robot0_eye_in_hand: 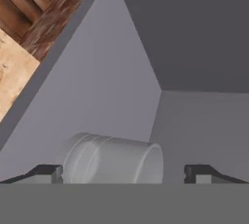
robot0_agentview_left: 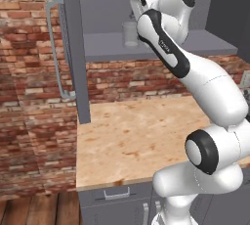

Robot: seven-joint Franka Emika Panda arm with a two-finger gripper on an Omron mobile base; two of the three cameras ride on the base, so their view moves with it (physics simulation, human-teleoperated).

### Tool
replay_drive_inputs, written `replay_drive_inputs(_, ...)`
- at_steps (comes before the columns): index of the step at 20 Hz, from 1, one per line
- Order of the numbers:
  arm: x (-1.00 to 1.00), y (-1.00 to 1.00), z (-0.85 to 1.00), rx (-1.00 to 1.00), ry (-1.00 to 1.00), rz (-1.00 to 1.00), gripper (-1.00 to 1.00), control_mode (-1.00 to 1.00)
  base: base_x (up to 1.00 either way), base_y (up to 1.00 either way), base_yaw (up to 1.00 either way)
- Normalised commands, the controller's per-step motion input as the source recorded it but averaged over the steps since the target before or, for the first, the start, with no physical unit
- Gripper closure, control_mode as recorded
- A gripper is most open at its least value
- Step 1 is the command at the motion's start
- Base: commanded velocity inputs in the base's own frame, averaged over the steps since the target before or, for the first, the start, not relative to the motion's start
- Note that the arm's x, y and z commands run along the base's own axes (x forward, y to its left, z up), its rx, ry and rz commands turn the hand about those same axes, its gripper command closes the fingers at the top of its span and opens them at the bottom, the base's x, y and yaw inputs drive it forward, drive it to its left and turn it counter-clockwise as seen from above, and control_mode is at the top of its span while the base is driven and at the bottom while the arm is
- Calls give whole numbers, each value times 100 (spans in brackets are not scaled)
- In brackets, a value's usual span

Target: There is a bowl on the dining counter. Grab a lemon wedge from the fridge and place it in the bowl. Then get the liquor bottle and glass cup from the cabinet and place them next to the bowl.

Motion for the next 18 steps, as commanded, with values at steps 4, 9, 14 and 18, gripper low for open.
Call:
replay_drive_inputs(4,16,0,-11,0,1,-7,-100,-100,0,0,0)
replay_drive_inputs(9,6,0,-12,0,0,-3,-100,-100,0,0,0)
replay_drive_inputs(14,6,0,-13,0,0,-2,-100,-100,0,0,0)
replay_drive_inputs(18,7,0,-14,0,0,-2,-100,-100,0,0,0)
